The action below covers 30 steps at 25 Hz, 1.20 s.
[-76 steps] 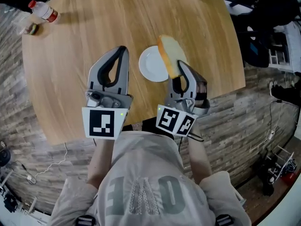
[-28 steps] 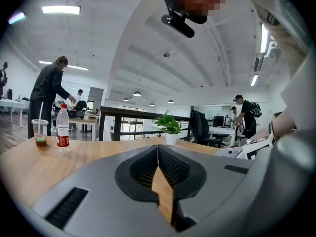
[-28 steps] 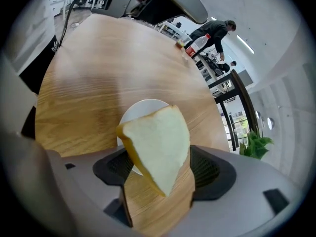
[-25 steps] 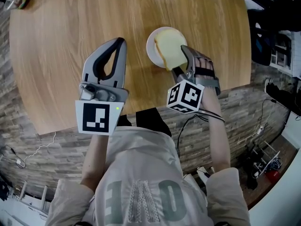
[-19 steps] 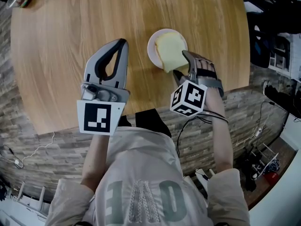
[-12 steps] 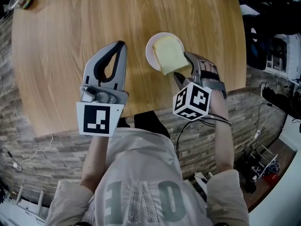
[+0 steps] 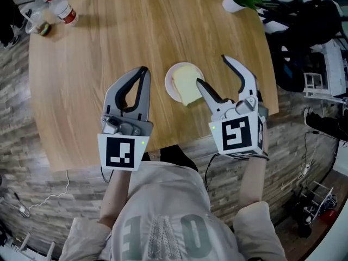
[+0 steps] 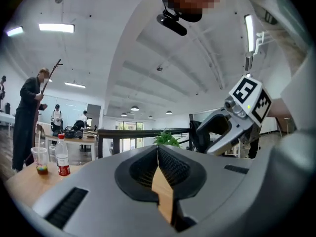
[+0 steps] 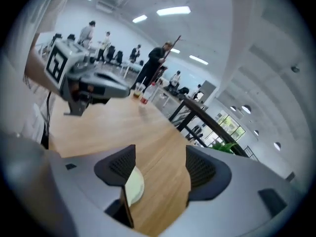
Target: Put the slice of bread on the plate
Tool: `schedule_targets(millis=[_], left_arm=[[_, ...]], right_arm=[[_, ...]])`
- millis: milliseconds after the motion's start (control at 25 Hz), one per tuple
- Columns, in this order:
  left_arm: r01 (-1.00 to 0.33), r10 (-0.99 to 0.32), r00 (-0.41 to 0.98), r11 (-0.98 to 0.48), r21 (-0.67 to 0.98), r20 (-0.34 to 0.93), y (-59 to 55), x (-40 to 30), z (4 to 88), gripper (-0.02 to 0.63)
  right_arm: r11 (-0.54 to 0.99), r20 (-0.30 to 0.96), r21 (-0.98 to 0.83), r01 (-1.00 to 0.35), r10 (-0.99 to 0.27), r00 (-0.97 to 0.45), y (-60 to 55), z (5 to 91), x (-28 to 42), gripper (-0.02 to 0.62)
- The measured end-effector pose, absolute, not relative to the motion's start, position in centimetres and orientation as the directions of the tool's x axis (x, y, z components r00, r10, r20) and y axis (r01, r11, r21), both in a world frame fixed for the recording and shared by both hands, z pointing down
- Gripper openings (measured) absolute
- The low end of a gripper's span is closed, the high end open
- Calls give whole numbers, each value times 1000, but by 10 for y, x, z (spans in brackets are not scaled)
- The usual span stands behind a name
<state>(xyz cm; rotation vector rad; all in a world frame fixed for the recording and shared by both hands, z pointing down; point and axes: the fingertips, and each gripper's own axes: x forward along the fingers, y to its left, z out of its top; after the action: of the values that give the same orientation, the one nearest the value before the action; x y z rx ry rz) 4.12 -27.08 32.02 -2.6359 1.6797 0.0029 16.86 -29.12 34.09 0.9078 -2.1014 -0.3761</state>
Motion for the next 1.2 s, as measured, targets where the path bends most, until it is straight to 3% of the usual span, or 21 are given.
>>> schedule_targets(millis=[120,200,360,440,640,800,1200], left_arm=[[-909,-908,417,-416,-38,-42,-269,44,301,9],[-912,-910,410,-407,-47,-62,-267,45,287,9],[-913,-910,406,-399,-81,-90,-262,48,258,9],[-911,-904,409,-397,-110,-126,-261,48,239,9],[-899,-879,433,-405,-167,-201,-257,53,209,9],[-880,-867,463,-427,-208,-183,-256,64,214,9],[-881,-871,461,-427,-206,-166,-258,61,221,9]], right_arm=[[605,320,381,-699,-796,-514,-291,285,163,307],[514,170,239,-824,-857,-486,-287,257,177,35],[432,-93,-95,-897,-901,-424,-270,224,201,17],[402,-165,-161,-901,-911,-377,-261,218,206,15],[349,-159,-169,-922,-933,-323,-248,240,204,15],[331,-85,-101,-938,-942,-324,-243,261,200,15],[351,-50,-83,-933,-936,-348,-241,273,193,15]])
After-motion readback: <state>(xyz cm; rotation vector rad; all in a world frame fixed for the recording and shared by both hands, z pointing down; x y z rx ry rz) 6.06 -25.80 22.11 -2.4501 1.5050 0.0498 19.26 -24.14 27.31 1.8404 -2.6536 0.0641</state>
